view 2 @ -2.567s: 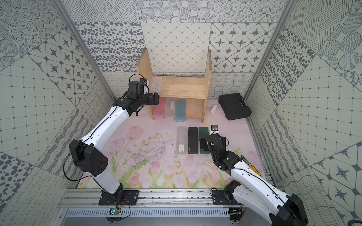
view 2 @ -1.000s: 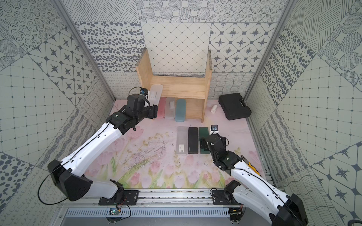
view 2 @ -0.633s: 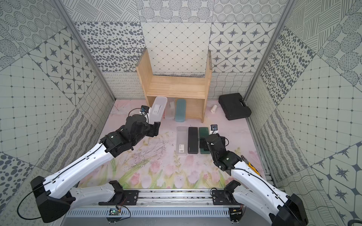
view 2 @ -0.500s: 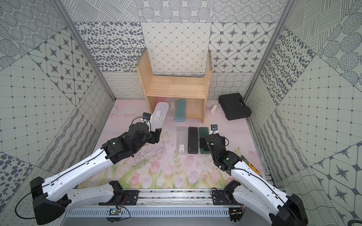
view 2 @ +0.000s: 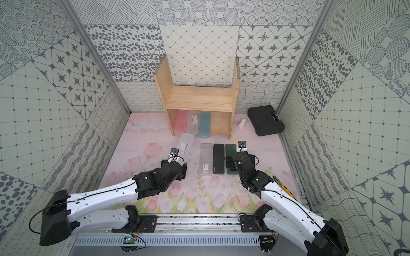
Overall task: Remove the pencil cases from the shelf
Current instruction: Place the pencil case at the center of the board.
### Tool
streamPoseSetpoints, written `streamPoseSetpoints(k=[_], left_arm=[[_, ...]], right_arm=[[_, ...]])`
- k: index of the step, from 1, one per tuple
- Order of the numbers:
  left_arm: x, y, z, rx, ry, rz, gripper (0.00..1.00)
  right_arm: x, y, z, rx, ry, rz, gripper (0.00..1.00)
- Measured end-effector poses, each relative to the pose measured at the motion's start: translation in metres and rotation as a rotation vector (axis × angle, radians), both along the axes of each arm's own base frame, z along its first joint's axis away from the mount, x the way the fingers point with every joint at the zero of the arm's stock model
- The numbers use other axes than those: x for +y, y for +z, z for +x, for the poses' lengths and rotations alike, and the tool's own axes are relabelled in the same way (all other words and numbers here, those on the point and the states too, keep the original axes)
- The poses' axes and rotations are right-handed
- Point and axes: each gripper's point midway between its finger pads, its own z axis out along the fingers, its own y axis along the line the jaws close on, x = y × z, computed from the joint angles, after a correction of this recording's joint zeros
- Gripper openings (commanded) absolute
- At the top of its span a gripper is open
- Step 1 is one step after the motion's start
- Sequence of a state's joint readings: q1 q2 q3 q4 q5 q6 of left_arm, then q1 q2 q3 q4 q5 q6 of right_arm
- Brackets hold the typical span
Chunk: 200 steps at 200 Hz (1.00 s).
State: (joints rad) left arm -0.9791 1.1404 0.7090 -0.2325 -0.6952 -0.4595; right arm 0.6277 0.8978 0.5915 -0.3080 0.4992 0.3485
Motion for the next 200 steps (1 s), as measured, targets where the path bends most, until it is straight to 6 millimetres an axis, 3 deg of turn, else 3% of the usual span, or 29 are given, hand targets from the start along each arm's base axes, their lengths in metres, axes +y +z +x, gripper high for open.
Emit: streamPoseSetpoints(k=[88, 200], left_arm=[[-0.015, -0.072, 0.014, 0.039, 0.044, 0.055, 0.58], [-0.045, -0.125, 0.031, 0.06, 0.055, 0.031, 0.54]], right_arm=[[0.0, 0.001, 0.001, -0.005, 0.0, 0.003, 0.98], [0.0, 0.001, 0.001, -0.005, 0.0, 0.003, 0.98]])
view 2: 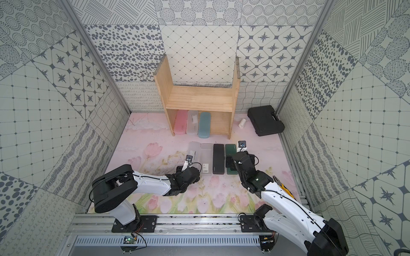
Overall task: Remove the pencil cases from the shelf
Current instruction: Place the pencil case at the center of the board.
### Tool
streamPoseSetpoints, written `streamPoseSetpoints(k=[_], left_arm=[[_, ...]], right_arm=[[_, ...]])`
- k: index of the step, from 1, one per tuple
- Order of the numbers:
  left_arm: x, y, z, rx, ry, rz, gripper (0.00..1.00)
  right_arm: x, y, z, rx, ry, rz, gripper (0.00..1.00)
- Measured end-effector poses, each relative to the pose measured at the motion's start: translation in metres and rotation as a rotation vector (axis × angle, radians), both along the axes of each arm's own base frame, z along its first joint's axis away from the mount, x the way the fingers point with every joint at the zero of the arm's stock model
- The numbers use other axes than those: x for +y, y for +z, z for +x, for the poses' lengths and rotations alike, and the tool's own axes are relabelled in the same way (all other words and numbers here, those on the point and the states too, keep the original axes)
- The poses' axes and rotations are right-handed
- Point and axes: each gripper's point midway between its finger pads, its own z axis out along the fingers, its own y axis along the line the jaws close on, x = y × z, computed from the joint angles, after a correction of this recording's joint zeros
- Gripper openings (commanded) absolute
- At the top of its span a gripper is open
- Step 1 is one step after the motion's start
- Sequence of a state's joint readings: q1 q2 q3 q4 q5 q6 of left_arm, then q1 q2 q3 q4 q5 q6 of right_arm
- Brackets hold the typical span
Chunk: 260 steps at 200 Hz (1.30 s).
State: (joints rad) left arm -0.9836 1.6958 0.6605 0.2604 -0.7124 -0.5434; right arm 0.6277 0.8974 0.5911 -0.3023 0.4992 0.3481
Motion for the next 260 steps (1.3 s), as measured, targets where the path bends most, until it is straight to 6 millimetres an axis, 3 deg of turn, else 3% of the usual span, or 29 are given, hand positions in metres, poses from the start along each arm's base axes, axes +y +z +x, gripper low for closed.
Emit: streamPoseSetpoints(k=[73, 176, 260], left_arm=[[-0.035, -0.004, 0.003, -0.012, -0.023, -0.049, 0.55], [-0.097, 0.007, 0.001, -0.035, -0.059, -0.121, 0.57], [-0.102, 0.002, -0.003, -0.01, -0.042, -0.117, 0.74]], right_arm=[[0.0, 0.0, 0.0, 0.0, -0.001, 0.0, 0.98], [-0.011, 0.006, -0.001, -0.024, -0.05, -0.02, 0.98], [-0.015, 0.009, -0.002, -0.035, -0.061, -0.021, 0.98]])
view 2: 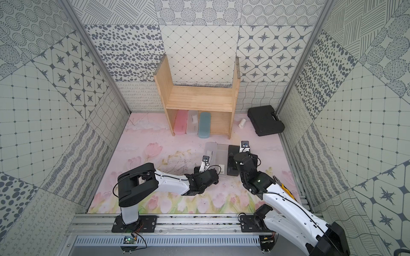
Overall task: Remove the pencil cases from the shelf
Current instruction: Place the pencil case at the center of the board, then pick up the pencil case from the shelf.
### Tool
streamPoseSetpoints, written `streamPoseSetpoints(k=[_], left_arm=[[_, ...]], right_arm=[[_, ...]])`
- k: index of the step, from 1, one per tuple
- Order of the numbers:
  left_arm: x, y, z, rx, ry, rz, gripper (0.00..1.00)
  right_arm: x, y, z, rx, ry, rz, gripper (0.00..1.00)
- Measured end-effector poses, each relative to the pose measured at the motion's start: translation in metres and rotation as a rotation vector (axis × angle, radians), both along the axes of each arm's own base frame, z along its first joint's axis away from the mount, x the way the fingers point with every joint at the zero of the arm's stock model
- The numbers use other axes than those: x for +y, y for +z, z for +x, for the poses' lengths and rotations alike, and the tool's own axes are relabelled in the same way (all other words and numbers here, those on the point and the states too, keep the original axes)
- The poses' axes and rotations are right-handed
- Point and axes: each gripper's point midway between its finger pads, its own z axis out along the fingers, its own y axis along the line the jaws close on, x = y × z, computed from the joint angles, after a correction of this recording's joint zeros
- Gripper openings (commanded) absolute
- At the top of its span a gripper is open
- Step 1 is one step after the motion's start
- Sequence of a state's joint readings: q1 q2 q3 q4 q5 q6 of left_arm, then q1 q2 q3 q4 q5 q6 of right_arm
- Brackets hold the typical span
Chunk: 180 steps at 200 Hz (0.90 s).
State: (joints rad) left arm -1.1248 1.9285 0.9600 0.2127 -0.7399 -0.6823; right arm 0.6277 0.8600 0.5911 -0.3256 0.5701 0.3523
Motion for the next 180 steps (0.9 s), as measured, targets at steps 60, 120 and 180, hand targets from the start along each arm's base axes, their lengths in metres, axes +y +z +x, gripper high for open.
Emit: streamPoseSetpoints(k=[60, 120, 180], left_arm=[[0.003, 0.003, -0.001, 0.008, 0.014, -0.011, 0.83], [0.001, 0.028, -0.002, -0.015, 0.014, -0.068, 0.89], [0.014, 0.082, -0.008, -0.052, 0.0, -0.145, 1.0]], right_arm=[[0.0, 0.0, 0.0, 0.0, 0.0, 0.0, 0.98], [0.0, 0.0, 0.0, 0.001, 0.0, -0.001, 0.98], [0.023, -0.006, 0.0, 0.053, 0.101, 0.046, 0.98]])
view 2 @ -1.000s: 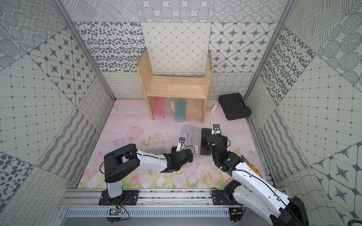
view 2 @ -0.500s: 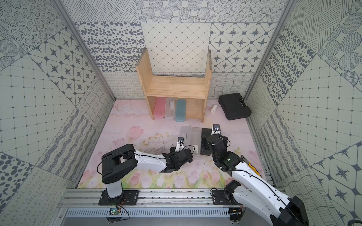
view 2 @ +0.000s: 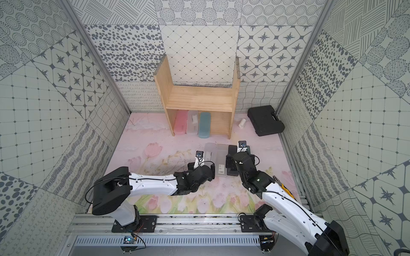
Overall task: Remove the pencil cases from the shelf
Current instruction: Pick up the pencil case from the shelf.
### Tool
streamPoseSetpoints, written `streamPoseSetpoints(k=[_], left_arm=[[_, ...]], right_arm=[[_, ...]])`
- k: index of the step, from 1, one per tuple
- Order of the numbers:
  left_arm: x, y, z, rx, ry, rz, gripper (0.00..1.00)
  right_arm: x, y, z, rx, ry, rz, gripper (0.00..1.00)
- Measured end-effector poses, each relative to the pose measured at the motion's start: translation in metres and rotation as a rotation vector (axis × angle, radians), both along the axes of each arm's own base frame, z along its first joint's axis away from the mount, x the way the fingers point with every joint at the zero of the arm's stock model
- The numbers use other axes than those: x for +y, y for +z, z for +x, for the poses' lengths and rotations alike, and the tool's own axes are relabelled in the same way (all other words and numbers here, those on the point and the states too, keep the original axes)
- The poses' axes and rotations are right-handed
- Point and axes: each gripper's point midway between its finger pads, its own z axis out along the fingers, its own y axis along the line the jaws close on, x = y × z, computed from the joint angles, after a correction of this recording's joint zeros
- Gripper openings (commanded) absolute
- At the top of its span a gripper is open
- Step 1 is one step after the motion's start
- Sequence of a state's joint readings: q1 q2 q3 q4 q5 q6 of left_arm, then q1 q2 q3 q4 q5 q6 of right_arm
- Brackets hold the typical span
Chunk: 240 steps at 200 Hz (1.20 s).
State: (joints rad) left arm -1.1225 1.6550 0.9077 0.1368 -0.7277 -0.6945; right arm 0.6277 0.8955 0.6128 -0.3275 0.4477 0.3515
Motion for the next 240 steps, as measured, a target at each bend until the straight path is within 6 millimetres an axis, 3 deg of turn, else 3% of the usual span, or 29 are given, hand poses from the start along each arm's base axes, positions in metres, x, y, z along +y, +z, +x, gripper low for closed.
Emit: streamPoseSetpoints(k=[32, 64, 105, 133, 175, 240], left_arm=[[0.028, 0.039, 0.008, -0.012, 0.011, -0.061, 1.0], [0.074, 0.066, 0.017, -0.01, 0.033, -0.098, 0.99], [0.144, 0.08, 0.024, 0.007, 0.095, -0.128, 0.99], [0.182, 0.076, 0.022, 0.037, 0.13, -0.147, 1.0], [0.198, 0.055, 0.006, 0.083, 0.103, -0.146, 1.0], [0.199, 0.051, -0.005, 0.081, 0.062, -0.161, 1.0]], right_arm=[[0.037, 0.008, 0.018, 0.056, 0.09, 0.026, 0.98], [0.083, 0.008, 0.04, 0.098, 0.163, 0.021, 0.98], [0.123, -0.006, 0.073, 0.148, 0.174, 0.007, 0.97], [0.141, -0.009, 0.098, 0.15, 0.151, 0.001, 0.96], [0.164, -0.016, 0.138, 0.134, 0.111, -0.028, 0.97], [0.184, -0.04, 0.183, 0.133, 0.055, -0.094, 0.97]])
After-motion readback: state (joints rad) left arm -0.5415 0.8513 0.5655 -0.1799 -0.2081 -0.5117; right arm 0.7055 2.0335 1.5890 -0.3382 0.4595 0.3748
